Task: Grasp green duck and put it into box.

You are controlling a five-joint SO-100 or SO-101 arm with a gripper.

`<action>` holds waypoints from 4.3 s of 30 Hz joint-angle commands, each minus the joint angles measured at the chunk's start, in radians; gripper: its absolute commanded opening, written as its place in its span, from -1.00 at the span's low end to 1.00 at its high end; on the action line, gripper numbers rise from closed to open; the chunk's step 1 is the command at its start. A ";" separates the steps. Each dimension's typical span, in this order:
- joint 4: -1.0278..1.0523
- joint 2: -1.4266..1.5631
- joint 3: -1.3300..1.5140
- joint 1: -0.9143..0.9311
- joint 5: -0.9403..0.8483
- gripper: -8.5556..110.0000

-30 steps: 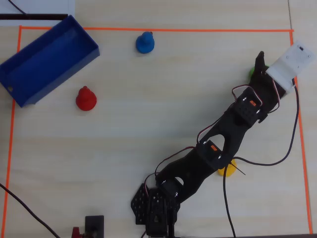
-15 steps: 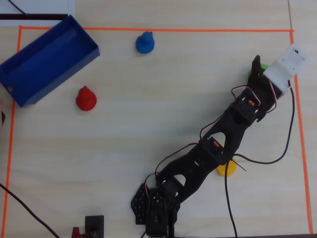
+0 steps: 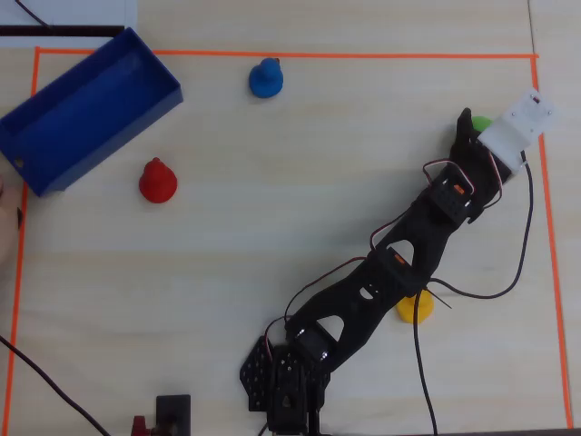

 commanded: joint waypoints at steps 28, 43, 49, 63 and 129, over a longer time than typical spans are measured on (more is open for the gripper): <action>0.161 0.015 -0.031 -0.023 -0.052 -0.79; 0.505 0.061 -0.189 -0.052 0.080 -0.86; 0.750 0.311 -0.265 -0.094 0.301 -0.86; 1.546 1.149 0.028 -1.040 0.781 -0.86; 1.045 0.364 -0.655 -1.401 0.603 -0.76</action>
